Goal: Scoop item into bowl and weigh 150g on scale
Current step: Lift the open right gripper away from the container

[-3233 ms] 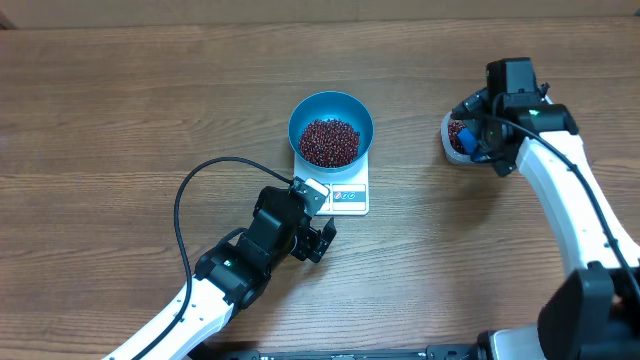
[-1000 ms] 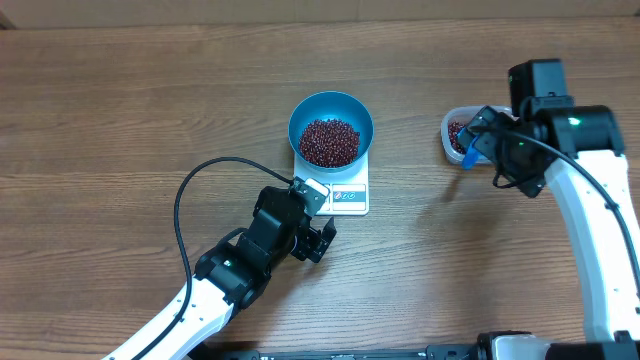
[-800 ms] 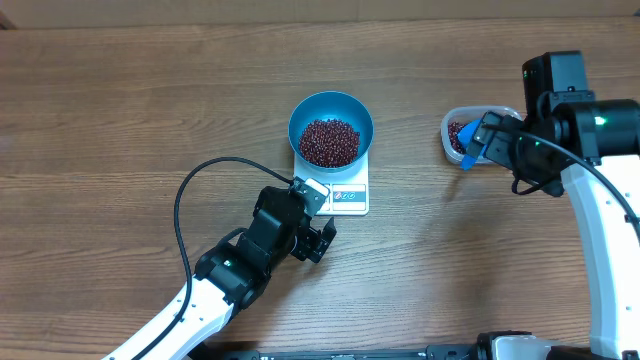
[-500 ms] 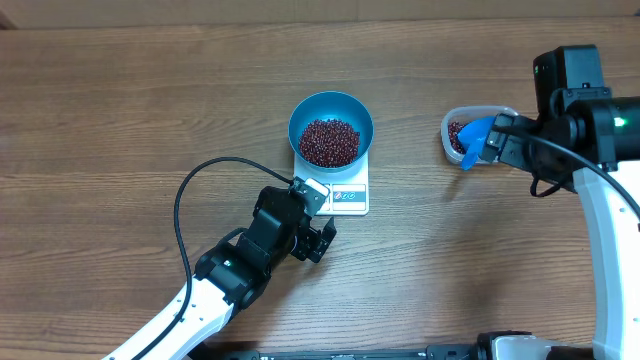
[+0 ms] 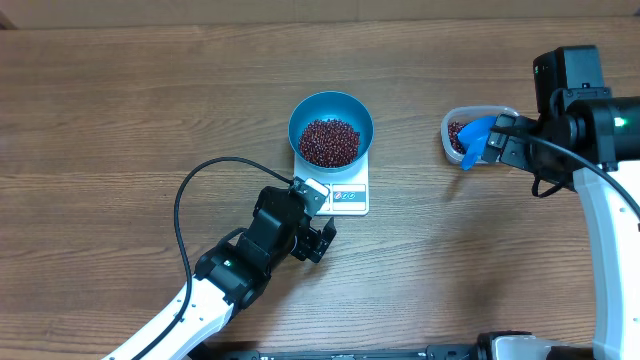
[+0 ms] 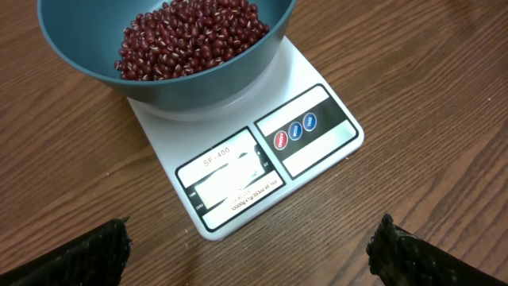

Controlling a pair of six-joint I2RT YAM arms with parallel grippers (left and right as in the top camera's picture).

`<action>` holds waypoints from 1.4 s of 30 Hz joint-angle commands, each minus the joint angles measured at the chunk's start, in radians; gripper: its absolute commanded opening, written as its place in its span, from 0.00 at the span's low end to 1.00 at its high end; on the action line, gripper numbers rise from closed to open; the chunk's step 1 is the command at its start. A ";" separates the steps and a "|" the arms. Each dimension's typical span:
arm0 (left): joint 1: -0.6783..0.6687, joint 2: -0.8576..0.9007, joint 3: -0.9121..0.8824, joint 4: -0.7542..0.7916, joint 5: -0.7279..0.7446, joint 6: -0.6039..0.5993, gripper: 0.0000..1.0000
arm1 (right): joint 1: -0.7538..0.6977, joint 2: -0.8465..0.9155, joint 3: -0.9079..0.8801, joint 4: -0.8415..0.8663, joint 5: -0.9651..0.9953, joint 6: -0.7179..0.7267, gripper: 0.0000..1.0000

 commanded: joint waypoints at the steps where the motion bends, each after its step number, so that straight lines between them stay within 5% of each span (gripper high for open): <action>1: 0.000 0.002 -0.006 0.000 -0.013 -0.009 1.00 | -0.001 -0.014 0.026 0.003 0.012 -0.015 1.00; 42: 0.000 0.002 -0.006 -0.010 0.016 -0.039 1.00 | -0.001 -0.014 0.026 0.003 0.012 -0.015 1.00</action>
